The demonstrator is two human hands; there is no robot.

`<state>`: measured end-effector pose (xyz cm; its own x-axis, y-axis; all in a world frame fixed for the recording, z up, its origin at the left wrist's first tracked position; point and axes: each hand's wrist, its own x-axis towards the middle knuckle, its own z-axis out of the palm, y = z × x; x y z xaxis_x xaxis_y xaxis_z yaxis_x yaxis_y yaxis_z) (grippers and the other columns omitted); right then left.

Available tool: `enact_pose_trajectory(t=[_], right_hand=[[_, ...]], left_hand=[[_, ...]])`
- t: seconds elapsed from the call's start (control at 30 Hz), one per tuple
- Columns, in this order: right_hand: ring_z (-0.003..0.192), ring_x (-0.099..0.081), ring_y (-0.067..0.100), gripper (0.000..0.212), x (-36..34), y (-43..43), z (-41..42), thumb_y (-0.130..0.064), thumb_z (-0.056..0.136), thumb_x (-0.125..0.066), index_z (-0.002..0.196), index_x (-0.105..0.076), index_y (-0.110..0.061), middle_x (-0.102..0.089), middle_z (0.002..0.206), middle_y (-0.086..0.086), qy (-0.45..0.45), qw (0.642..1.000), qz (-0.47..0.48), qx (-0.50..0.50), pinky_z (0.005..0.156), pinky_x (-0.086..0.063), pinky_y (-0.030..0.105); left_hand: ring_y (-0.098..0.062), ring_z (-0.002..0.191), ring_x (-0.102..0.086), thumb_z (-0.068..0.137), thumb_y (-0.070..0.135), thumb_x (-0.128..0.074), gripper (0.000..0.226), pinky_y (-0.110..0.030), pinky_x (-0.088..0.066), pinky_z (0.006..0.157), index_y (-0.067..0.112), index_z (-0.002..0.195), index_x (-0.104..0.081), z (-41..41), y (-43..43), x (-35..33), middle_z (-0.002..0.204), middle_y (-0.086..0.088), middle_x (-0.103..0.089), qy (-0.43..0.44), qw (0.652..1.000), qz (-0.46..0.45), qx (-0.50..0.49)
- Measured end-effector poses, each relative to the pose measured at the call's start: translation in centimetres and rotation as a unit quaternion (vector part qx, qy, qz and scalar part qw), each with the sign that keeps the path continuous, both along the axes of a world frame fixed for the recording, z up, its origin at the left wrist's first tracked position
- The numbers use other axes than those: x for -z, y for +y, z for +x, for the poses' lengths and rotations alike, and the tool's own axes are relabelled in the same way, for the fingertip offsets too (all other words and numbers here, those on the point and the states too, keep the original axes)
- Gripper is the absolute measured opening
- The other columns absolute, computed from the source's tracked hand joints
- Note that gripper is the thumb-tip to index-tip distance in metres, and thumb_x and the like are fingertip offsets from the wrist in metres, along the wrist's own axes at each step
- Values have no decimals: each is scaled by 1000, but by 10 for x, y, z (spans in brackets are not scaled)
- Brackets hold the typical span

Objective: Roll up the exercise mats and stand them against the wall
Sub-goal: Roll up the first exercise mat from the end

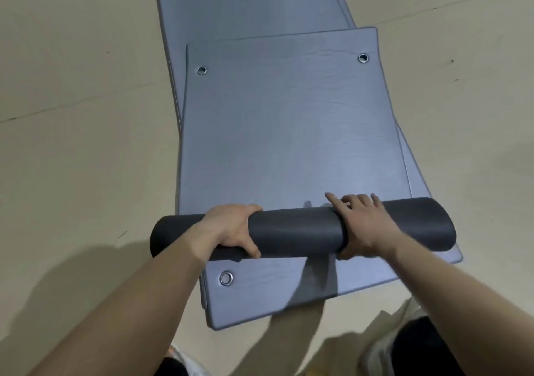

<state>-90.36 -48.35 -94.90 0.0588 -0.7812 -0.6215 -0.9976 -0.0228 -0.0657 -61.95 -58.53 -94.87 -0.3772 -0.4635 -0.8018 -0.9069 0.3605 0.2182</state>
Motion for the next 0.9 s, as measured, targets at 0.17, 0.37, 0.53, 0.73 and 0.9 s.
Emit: enact_pose_trajectory(t=[0.17,0.37,0.53,0.73,0.9], right_hand=[[138,-43,31,118,6,15,15,-83,54,-78,150,-30,-34,-47,147,3,0,996,-81,21,117,-26,58],[139,-36,39,117,-3,-48,-3,-88,60,-69,154,-27,-33,-37,152,12,-4,993,-115,10,119,-24,59],[153,-18,47,147,41,-23,4,-61,47,-93,163,-15,-15,-22,166,25,69,984,-163,-21,116,-6,71],[132,-46,35,122,29,-93,-13,-66,52,-81,154,-28,-25,-48,145,10,71,984,-154,-49,111,-33,59],[123,-56,26,116,-3,-73,-6,-70,50,-80,149,-29,-37,-55,138,-3,7,998,-27,-51,107,-42,46]], left_hand=[[-24,126,-56,54,64,-88,102,-41,-45,105,42,144,-46,5,-11,-8,142,7,-57,32,994,-29,-98],[-43,153,12,70,85,-60,130,-53,1,123,26,159,14,8,51,12,167,-13,16,-13,962,-272,9],[-34,156,5,55,90,-66,145,-52,-4,125,27,159,12,-1,-37,32,170,-6,4,15,968,-251,7],[-32,137,-39,56,75,-78,125,-50,-28,115,26,154,-18,-17,-33,37,154,-3,-35,41,924,-373,76],[-28,117,-57,52,64,-81,113,-44,-44,101,36,148,-30,-12,-20,5,139,5,-49,51,973,-221,47]])
